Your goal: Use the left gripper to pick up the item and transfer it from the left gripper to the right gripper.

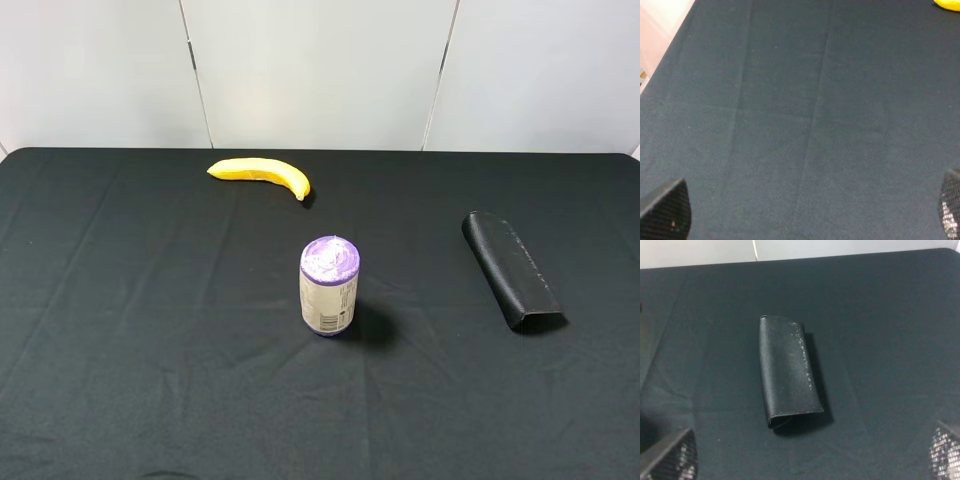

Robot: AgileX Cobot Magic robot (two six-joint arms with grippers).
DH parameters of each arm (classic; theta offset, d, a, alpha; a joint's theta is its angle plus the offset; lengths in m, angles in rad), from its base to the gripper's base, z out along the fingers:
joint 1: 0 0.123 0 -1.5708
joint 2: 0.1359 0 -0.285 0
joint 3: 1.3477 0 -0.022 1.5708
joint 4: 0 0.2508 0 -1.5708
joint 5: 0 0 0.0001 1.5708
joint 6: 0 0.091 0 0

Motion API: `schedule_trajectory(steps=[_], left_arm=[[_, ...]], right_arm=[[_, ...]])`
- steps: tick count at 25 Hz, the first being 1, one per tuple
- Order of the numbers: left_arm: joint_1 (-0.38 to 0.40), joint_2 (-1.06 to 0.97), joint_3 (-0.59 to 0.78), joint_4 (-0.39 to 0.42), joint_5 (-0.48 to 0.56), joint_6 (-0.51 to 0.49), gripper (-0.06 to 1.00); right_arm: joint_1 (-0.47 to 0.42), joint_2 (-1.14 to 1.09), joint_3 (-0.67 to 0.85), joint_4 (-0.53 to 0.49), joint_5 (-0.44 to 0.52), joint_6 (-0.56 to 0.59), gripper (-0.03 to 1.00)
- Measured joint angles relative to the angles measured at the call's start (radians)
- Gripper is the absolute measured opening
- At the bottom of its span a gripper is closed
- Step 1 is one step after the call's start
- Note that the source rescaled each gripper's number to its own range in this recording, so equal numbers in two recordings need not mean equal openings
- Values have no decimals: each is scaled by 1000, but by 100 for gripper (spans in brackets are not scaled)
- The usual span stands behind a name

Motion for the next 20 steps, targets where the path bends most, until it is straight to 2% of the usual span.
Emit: schedule_trajectory(steps=[20], left_arm=[[0,0,0,0,0,1,98]], right_arm=[[0,0,0,0,0,1,100]])
